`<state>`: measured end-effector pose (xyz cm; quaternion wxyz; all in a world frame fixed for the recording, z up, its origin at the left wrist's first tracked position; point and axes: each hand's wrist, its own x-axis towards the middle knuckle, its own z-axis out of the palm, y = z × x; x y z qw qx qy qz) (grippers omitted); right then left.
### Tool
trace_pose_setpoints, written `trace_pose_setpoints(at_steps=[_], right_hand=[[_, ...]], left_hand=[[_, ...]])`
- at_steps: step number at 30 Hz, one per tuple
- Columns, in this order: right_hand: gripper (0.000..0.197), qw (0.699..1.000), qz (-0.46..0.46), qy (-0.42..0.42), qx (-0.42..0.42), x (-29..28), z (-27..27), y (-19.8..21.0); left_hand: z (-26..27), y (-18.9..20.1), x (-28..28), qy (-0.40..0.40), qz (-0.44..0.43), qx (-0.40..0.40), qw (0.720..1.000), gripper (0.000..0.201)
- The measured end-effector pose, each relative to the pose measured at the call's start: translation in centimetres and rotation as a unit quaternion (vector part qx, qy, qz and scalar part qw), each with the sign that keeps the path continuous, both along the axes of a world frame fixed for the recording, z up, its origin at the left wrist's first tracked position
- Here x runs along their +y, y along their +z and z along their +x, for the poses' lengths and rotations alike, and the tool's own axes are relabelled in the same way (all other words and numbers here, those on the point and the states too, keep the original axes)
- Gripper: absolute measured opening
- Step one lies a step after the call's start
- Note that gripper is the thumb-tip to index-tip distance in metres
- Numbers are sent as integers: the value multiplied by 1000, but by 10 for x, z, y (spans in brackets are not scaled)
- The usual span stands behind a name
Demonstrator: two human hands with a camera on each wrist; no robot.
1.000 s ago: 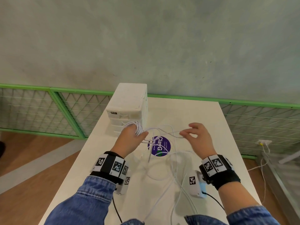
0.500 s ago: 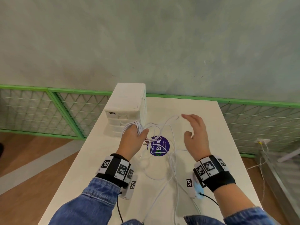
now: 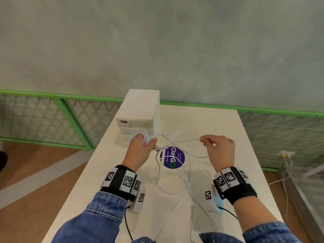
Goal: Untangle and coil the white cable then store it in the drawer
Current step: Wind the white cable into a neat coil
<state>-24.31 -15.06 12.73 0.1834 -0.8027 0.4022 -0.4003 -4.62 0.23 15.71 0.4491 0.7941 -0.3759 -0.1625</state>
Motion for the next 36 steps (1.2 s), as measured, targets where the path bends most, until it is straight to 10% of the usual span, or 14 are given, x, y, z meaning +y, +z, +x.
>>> trace_pose_setpoints(at_steps=[6, 10, 14, 17, 21, 36], right_hand=[[11, 969, 183, -161, -47, -24, -38, -13], [20, 934, 270, -209, 102, -27, -40, -23], [50, 996, 90, -4, 12, -4, -12, -8], [45, 981, 12, 196, -5, 22, 13, 16], [39, 962, 99, 251, 46, 37, 30, 14], [19, 954, 272, -108, -69, -34, -34, -34]], left_hand=[[16, 3, 5, 12, -14, -9, 1000, 40], [3, 8, 2, -13, 6, 30, 999, 38], [-9, 8, -9, -36, 4, 34, 999, 44], [-12, 8, -13, -33, -12, 42, 998, 45], [-17, 11, -13, -35, -6, 26, 999, 41], [11, 13, 19, -23, 42, 118, 992, 38]])
